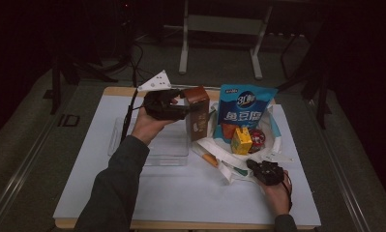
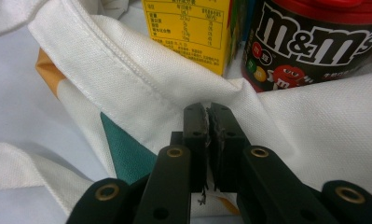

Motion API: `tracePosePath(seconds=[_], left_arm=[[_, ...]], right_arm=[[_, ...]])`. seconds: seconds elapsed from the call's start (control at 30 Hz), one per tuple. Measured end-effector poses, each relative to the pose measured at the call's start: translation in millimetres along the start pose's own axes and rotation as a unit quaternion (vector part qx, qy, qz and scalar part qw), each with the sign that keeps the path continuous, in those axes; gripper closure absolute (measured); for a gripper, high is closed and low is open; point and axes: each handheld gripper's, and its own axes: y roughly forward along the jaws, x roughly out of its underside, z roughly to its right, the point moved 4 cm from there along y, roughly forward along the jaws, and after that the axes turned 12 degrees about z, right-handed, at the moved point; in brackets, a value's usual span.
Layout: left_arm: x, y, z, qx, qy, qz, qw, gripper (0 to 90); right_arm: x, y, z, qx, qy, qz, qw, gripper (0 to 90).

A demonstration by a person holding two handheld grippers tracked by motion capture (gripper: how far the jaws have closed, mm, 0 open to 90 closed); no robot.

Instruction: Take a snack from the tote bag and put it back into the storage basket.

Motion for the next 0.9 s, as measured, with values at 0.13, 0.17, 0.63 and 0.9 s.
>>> tracePosePath(seconds=[0.13,0.17,0.63,0.9], left_arm=[[-0.9,-8.4,-2.7,-0.006,0.002,0.001,1.0,42.1],[-1.0,-13.0,-4.2,-0.007,0.005,-0.001,1.0,42.1],[6.6,-35.2,-15.9,-0.01,0.001,-0.016,0.9998,42.1],[8.9,-47.8,-23.0,-0.018,0.003,-0.022,0.9996,42.2]], right_arm=[[0.0,0.0,-0.1,0.0,-0.001,0.0,1.0,85.6],[0.0,0.0,0.0,0.0,0.0,0.0,1.0,85.6],[0.0,-0.1,0.2,-0.002,0.002,0.0,1.0,84.9],[0.0,-0.1,0.3,-0.003,0.003,0.0,1.0,84.6]])
